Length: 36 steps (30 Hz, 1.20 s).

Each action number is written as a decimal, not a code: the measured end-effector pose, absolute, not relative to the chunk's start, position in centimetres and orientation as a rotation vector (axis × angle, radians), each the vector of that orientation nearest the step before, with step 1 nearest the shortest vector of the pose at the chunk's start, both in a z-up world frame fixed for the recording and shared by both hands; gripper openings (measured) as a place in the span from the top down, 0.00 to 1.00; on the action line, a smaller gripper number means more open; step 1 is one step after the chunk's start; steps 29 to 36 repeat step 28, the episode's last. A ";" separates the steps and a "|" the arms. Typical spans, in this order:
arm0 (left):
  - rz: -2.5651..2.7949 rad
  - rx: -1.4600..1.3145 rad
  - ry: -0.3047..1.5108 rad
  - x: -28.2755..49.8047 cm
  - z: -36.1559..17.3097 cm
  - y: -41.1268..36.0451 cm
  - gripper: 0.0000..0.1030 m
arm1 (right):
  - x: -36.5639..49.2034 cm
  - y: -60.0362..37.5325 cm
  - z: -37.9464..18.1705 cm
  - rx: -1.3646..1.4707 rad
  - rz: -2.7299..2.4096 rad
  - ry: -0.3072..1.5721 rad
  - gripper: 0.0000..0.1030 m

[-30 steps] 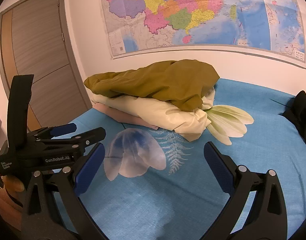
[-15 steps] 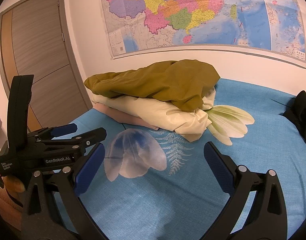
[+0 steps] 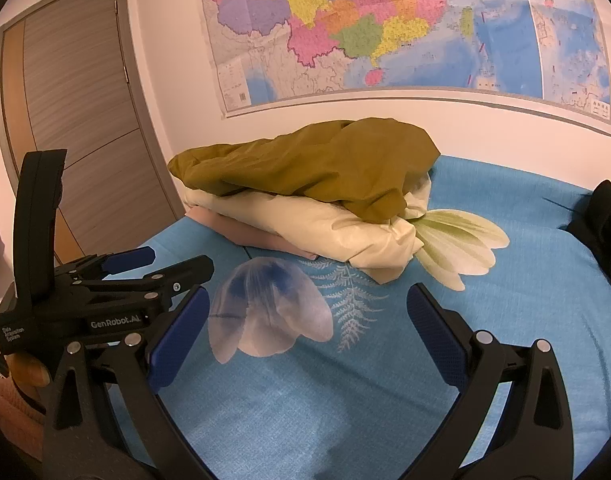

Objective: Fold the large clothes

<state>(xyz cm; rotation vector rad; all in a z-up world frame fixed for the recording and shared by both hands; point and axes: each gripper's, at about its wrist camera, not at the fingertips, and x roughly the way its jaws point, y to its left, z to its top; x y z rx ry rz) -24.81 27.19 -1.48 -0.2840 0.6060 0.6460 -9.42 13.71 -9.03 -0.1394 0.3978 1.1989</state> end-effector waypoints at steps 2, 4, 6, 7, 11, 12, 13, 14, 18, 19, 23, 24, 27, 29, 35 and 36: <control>0.645 -0.286 0.606 -24.8 -1.5 27.2 0.07 | -9.4 13.8 -9.0 -0.137 1.197 0.398 0.05; 0.644 -0.284 0.606 -24.8 -1.6 27.1 0.07 | -9.4 13.7 -9.1 -0.135 1.200 0.401 0.05; 0.644 -0.280 0.607 -24.7 -1.7 27.1 0.07 | -9.4 13.8 -9.1 -0.134 1.202 0.401 0.05; 0.645 -0.278 0.607 -24.7 -1.7 27.1 0.07 | -9.4 13.8 -9.1 -0.135 1.203 0.401 0.05; 0.647 -0.267 0.609 -24.6 -1.8 27.0 0.07 | -9.3 13.8 -9.2 -0.131 1.200 0.407 0.05; 0.646 -0.260 0.609 -24.5 -1.9 26.9 0.07 | -9.2 13.7 -9.2 -0.129 1.197 0.408 0.05; 0.642 -0.256 0.608 -24.4 -1.9 26.8 0.07 | -9.1 13.7 -9.2 -0.125 1.197 0.410 0.05; 0.638 -0.246 0.606 -24.3 -1.9 26.7 0.07 | -9.1 13.6 -9.3 -0.121 1.194 0.414 0.05; 0.596 -0.220 0.597 -23.7 -2.1 26.1 0.07 | -8.7 12.6 -9.4 -0.100 1.179 0.417 0.05; 0.587 -0.214 0.595 -23.5 -2.1 25.8 0.07 | -8.5 12.1 -9.4 -0.092 1.170 0.418 0.05; 0.531 -0.242 0.650 -21.8 -2.6 25.0 0.07 | -7.6 10.0 -9.9 -0.057 1.110 0.428 0.05; 0.511 -0.253 0.657 -21.3 -2.8 24.8 0.07 | -7.3 9.4 -10.0 -0.049 1.090 0.431 0.05; 0.437 -0.281 0.681 -19.7 -3.3 23.6 0.07 | -6.3 7.1 -10.5 -0.015 1.025 0.438 0.05; 0.399 -0.286 0.697 -18.9 -3.6 23.0 0.07 | -6.0 6.2 -10.6 -0.007 0.995 0.440 0.05; 0.399 -0.286 0.697 -18.9 -3.6 23.0 0.07 | -6.0 6.2 -10.6 -0.007 0.995 0.440 0.05; 0.399 -0.286 0.697 -18.9 -3.6 23.0 0.07 | -6.0 6.2 -10.6 -0.007 0.995 0.440 0.05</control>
